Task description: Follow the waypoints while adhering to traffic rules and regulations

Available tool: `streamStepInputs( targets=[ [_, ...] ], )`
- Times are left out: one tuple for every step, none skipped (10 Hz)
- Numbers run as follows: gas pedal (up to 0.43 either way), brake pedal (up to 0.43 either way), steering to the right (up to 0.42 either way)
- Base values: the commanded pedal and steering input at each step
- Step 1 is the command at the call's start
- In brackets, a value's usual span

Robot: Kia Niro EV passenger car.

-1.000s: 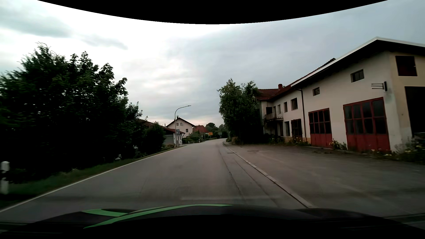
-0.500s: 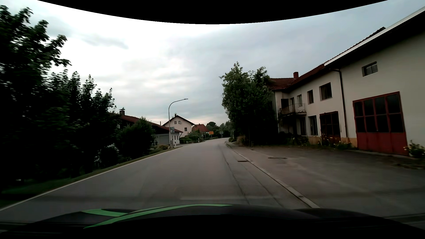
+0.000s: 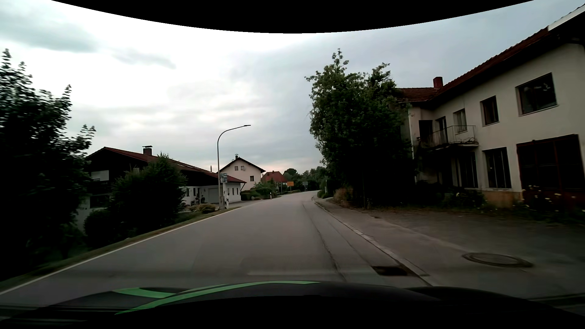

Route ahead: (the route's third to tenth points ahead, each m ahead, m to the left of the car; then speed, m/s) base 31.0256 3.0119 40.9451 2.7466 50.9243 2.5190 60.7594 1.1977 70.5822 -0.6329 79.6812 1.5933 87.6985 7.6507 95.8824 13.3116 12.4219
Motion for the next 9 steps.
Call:
streamStepInputs(
  targets=[
    [0.0, 0.134, 0.0],
    [0.0, 0.14, 0.0],
    [0.0, 0.14, 0.0],
    [0.0, 0.152, 0.0],
    [0.0, 0.165, 0.0],
    [0.0, 0.165, 0.001],
    [0.0, 0.171, 0.002],
    [0.0, 0.159, 0.003],
    [0.0, 0.146, 0.003]
  ],
)
